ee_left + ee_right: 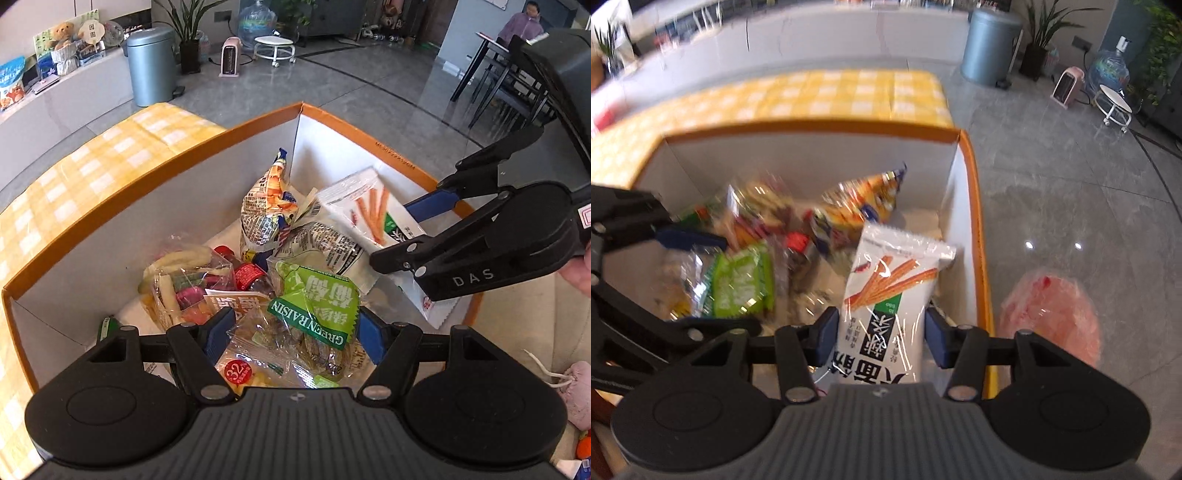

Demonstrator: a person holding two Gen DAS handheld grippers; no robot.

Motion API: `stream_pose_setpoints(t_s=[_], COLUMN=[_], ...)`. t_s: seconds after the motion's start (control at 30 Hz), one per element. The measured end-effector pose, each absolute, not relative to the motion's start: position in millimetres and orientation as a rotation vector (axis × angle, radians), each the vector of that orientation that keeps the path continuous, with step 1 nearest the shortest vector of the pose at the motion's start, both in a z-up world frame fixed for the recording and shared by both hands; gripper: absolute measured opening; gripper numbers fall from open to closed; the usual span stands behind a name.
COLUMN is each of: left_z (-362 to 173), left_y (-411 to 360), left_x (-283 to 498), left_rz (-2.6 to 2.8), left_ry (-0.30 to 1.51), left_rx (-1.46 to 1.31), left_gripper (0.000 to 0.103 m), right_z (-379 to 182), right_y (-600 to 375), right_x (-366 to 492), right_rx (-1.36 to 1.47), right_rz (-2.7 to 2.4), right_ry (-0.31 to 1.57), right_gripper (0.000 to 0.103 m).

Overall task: Organize snacks
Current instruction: 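Carry both packs into the orange box and open both grippers, then withdraw both tools from the box back over the table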

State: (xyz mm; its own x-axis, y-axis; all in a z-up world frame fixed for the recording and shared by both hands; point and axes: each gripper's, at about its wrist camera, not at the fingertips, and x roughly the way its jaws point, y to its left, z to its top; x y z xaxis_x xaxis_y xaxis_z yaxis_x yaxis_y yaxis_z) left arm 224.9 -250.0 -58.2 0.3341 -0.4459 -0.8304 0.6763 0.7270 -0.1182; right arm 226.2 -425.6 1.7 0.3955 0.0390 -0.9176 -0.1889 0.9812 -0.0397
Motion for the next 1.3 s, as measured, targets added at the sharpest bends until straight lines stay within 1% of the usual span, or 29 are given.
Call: stream_pose_setpoints(t_s=[0.23, 0.33, 0.37, 0.47, 0.67, 0.83, 0.97, 1.1, 1.3], left_z=[-62, -64, -64, -66, -68, -67, -62, -46, -8], left_y=[-259, -261, -261, -260, -258, -256, -252, -241, -201], left_x=[226, 228, 227, 227, 225, 225, 224, 213, 184], left_rz=[-0.721, -0.704, -0.706, -0.706, -0.695, -0.701, -0.710, -0.723, -0.642], left_ry=[1.004, 1.027, 1.030, 1.058, 1.052, 1.047, 1.032, 0.976, 0.817], left_rx=[0.314, 0.343, 0.342, 0.324, 0.329, 0.320, 0.299, 0.273, 0.206], left_gripper=[0.083, 0.086, 0.082, 0.079, 0.079, 0.081, 0.086, 0.087, 0.089], right_z=[-5, -5, -4, -3, -12, -13, -7, 9, 53], right_y=[-414, -409, -408, -406, -399, -394, -394, -395, -391], right_x=[230, 231, 231, 231, 229, 227, 228, 227, 208], right_rx=[-0.278, -0.330, -0.337, -0.361, -0.388, -0.403, -0.411, -0.389, -0.319], right_rz=[0.162, 0.167, 0.170, 0.177, 0.182, 0.203, 0.187, 0.171, 0.156], right_ry=[1.217, 1.237, 1.243, 1.256, 1.271, 1.286, 1.268, 1.233, 1.046], right_gripper=[0.050, 0.050, 0.050, 0.050, 0.050, 0.055, 0.062, 0.065, 0.066])
